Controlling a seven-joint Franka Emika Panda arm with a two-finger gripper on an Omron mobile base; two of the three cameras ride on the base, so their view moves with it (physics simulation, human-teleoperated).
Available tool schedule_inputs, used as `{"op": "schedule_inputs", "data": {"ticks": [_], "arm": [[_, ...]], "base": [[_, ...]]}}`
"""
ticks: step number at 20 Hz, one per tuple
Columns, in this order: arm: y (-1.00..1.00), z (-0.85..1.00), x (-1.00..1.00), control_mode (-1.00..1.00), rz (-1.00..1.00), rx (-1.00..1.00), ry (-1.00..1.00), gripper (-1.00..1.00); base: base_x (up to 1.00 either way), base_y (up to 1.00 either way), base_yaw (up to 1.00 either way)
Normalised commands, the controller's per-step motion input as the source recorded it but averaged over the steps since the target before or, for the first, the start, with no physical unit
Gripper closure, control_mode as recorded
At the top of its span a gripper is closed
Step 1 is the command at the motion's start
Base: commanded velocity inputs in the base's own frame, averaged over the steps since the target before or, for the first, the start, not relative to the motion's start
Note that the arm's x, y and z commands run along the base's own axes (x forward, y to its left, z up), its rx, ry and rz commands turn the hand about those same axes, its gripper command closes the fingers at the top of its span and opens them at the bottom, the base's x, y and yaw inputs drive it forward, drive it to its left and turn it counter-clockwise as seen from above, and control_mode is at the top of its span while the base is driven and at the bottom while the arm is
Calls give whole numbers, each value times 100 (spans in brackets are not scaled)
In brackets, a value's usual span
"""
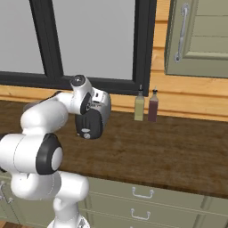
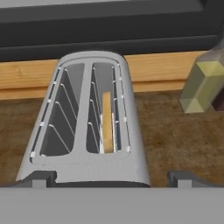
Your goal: Start the toaster. Once the lever pops up, take the bread to the plate on the dining counter.
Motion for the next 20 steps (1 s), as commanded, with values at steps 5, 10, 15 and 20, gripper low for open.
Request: {"op": "schedule_inputs", "data": {"ticks": [5,10,15,20], "arm": [[-2,-17,15,-100,2,0,0,-100],[0,-3,6,-100,1,0,0,-100],[0,0,7,-100,0,0,0,-100],[0,0,12,-100,0,0,0,-100]], "base": [[0,0,0],[0,0,0],[0,0,0],[0,0,0]]}}
